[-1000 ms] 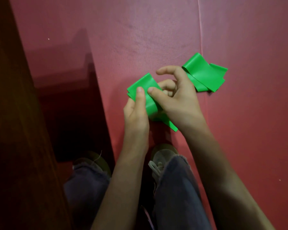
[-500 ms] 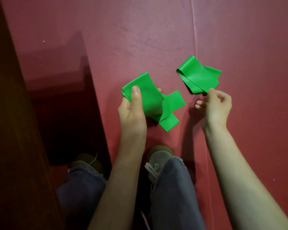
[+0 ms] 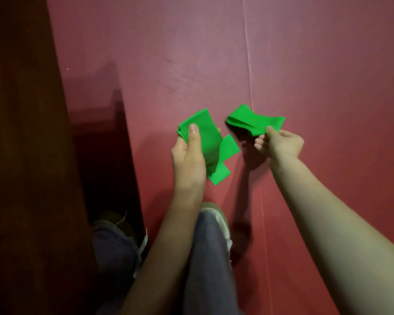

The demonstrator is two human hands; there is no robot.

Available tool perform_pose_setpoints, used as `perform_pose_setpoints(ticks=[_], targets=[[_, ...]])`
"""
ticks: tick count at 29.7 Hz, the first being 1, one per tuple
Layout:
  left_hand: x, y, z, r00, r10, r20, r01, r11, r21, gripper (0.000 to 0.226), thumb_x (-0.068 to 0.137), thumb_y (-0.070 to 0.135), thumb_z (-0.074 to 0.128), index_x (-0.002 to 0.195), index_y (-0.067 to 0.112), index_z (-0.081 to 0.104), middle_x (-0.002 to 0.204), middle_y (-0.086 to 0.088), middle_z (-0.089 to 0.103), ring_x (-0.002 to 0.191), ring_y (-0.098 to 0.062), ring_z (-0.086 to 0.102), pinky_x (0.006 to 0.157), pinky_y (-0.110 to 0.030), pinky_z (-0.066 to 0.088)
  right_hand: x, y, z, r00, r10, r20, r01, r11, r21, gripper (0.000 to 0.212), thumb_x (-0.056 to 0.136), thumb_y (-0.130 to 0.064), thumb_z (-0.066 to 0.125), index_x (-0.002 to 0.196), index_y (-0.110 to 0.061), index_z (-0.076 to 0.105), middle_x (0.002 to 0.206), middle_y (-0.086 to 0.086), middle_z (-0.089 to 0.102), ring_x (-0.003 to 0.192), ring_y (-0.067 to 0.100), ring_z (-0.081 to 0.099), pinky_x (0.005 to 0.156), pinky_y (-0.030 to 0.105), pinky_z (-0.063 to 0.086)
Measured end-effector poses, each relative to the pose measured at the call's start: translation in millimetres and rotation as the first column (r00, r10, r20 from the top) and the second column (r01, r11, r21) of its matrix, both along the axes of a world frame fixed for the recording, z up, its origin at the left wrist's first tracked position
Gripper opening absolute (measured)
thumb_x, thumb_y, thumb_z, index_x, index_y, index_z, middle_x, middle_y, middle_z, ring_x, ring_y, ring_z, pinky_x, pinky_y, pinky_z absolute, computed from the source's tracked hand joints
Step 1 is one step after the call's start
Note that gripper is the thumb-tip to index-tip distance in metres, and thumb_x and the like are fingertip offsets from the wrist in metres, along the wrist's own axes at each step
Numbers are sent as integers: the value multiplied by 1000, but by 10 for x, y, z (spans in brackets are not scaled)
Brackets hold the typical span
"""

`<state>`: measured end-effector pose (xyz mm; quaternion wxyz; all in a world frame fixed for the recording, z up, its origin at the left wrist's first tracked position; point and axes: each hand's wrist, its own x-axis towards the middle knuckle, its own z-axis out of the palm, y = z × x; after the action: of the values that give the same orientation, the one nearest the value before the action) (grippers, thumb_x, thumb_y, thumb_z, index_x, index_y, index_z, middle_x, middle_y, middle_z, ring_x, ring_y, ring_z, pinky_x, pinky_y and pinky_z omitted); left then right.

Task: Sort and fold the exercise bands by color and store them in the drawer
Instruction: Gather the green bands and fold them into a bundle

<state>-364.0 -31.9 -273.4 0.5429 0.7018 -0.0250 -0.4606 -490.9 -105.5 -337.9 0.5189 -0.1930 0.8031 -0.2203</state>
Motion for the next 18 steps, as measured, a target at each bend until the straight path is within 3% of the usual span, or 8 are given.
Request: perform_pose_setpoints(ticks=[1, 3, 5, 7, 9, 13, 16, 18], targets=[[-50, -30, 71, 1000, -14, 0, 14, 1000, -11, 27, 97, 17, 36, 77, 15, 54, 79, -13, 60, 72, -19, 59, 72, -31, 51, -67, 11, 126, 981, 172, -92, -175, 984, -23, 29, 89, -7, 52, 61, -11, 48, 59, 18, 54, 32, 7, 55, 48, 29, 56], [-121, -67, 202, 999, -32, 0, 32, 999, -22, 27, 97, 18, 37, 77, 15, 55, 76, -9, 63, 72, -19, 60, 74, -33, 52, -142, 14, 341, 847, 445, -291, -473, 880, -29, 19, 82, -16, 57, 64, -12, 62, 67, 24, 65, 56, 25, 68, 69, 49, 57], [-182, -88, 385, 999, -34, -6, 34, 999, -35, 27, 97, 18, 37, 78, 15, 55, 70, -1, 65, 63, -14, 61, 65, -26, 53, -222, -6, 640, 701, 575, -422, -645, 764, -32, 15, 77, -18, 61, 87, -11, 69, 80, 23, 70, 76, 38, 67, 79, 50, 53], [-215, -66, 599, 998, -59, 26, 61, 996, -63, 25, 97, 19, 37, 81, 15, 56, 77, -8, 65, 69, -19, 61, 68, -27, 53, -287, -4, 983, 617, 633, -467, -726, 687, -29, 26, 75, -17, 63, 100, -11, 66, 85, 21, 70, 81, 38, 66, 81, 44, 52], [-228, -38, 756, 996, -67, 54, 71, 995, -77, 25, 97, 19, 36, 83, 12, 55, 79, -11, 64, 68, -17, 62, 66, -26, 52, -319, 35, 1236, 518, 712, -474, -801, 598, 24, 21, 77, -18, 63, 97, -14, 66, 86, 19, 70, 85, 37, 65, 79, 40, 52], [-243, -63, 1087, 1000, -23, 16, 24, 993, -117, 26, 97, 17, 37, 77, 15, 54, 59, 6, 65, 48, -4, 59, 55, -20, 50, -350, 116, 1752, 357, 788, -501, -870, 476, 128, 18, 84, -28, 60, 98, -20, 68, 99, 11, 68, 99, 34, 60, 71, 30, 39], [-277, 20, 1457, 997, -67, 30, 70, 989, -131, 25, 97, 19, 36, 81, 14, 55, 68, 2, 65, 65, -17, 60, 68, -29, 52, -351, 226, 2213, 349, 751, -561, -916, 400, -35, 17, 84, -28, 61, 93, -15, 68, 83, 6, 55, 94, 31, 56, 67, 28, 31], [-319, 141, 1741, 992, -89, 91, 101, 985, -140, 27, 97, 19, 37, 75, 18, 53, 71, 0, 58, 65, -14, 55, 64, -21, 49, -376, 350, 2567, 365, 750, -552, -931, 277, -239, 14, 84, -22, 61, 87, -9, 64, 83, 1, 49, 90, 25, 53, 69, 29, 34]])
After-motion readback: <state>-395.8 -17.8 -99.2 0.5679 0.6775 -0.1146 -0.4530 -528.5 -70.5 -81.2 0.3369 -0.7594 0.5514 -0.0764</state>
